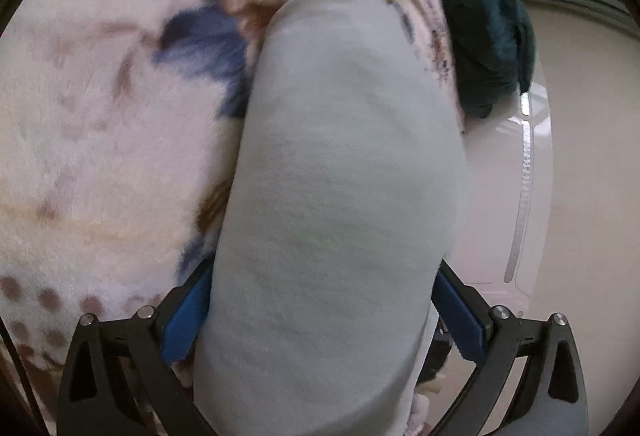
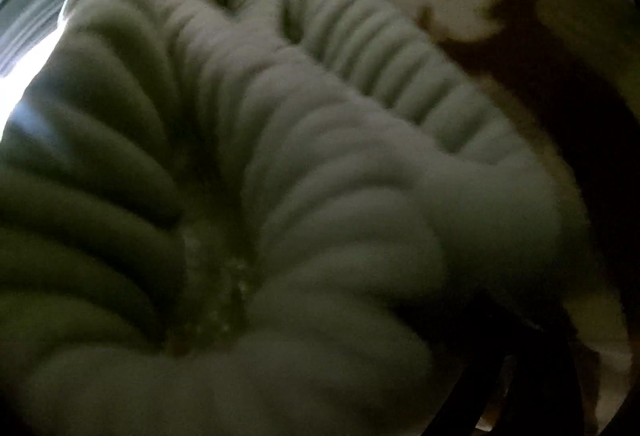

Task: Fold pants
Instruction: 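Carry the bundle with both grippers onto the dark clothes stack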

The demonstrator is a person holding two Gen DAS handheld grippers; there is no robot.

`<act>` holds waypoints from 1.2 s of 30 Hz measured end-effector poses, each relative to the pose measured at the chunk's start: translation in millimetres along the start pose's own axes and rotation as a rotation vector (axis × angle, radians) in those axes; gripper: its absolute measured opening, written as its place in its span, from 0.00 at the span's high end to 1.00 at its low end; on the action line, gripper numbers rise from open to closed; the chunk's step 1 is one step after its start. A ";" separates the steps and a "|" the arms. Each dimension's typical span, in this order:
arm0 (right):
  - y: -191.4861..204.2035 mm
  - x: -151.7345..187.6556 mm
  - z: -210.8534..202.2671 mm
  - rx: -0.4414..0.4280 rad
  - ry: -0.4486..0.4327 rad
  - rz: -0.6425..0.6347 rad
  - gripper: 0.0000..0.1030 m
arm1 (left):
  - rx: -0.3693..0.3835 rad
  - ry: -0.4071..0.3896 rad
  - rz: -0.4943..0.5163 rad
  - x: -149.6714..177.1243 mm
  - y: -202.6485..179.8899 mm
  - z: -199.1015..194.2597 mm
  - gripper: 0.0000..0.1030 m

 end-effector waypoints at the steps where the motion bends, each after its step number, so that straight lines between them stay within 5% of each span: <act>1: 2.8 2.8 0.0 0.020 -0.001 -0.014 0.24 | -0.005 -0.014 0.015 -1.5 -3.9 0.3 0.03; 6: 19.5 18.3 -1.4 0.086 -0.025 -0.053 0.38 | 0.014 -0.041 0.046 4.7 -12.6 -6.4 0.14; 19: 145.7 39.8 12.0 0.248 -0.064 -0.285 0.43 | 0.047 -0.126 0.145 -21.0 -71.0 -66.7 0.14; 28: 293.5 -2.3 88.0 0.277 -0.099 -0.423 0.43 | 0.089 -0.200 0.210 -134.8 -128.1 -186.5 0.14; 36: 447.1 -104.9 205.4 0.205 -0.108 -0.563 0.43 | 0.078 -0.317 0.302 -292.1 -178.6 -316.1 0.14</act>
Point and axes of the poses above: each gripper's, at about its wrist camera, not at the fingertips, and z roughly the way its jaws point, y to its left, x to its underside, the point moved 6 cm from there along z, roughly the way its jaws point, and after that the axes turned 14 degrees about y, right-handed, at the moved point
